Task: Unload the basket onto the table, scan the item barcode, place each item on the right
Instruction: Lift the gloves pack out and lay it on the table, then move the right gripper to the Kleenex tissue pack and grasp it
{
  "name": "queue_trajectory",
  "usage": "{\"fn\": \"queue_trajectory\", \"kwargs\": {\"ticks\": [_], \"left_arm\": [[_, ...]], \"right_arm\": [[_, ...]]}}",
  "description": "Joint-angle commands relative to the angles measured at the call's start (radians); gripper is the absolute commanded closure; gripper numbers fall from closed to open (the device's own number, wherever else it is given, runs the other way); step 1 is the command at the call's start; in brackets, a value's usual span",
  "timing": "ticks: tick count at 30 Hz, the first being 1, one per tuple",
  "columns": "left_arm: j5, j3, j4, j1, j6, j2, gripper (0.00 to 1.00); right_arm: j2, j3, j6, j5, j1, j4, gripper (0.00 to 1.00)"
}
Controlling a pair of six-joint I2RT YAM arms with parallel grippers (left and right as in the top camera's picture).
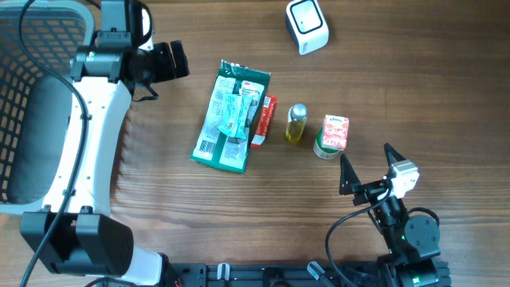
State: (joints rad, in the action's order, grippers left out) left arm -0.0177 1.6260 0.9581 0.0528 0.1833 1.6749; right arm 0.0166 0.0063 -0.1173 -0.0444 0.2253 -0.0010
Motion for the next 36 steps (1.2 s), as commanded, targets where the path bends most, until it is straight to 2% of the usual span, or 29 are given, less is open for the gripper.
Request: {"fn": "queue_trajectory", "kwargs": {"ticks": [1,15,22,27,32,36], "left_arm": [[-0.016,0.001,0.000,-0.005,-0.012,0.007,0.00],[-0.016,0.001,0.000,-0.005,-0.012,0.007,0.00],[-0.016,0.001,0.000,-0.005,-0.012,0.007,0.00],[-0.016,0.001,0.000,-0.005,-0.012,0.007,0.00],[-0.016,0.001,0.000,-0.005,-0.012,0.007,0.00],[-0.016,0.001,0.000,-0.005,-0.012,0.007,0.00]], "right_arm": [[-0.003,-0.001,0.012,-0.008,-0.005,0.002,0.00],[-0.003,-0.001,0.011,-0.008,-0.005,0.002,0.00],[-0.003,-0.001,-0.015,0.029,-0.005,0.037,0.00],[-0.002,0.003,-0.078,-0.033,-0.005,0.003,0.00],[0.001,0.138,-0.072,-0.047,-0.005,-0.122,0.00],[0.080,0.434,-0.074,0.042,-0.005,-0.376,0.00]]}}
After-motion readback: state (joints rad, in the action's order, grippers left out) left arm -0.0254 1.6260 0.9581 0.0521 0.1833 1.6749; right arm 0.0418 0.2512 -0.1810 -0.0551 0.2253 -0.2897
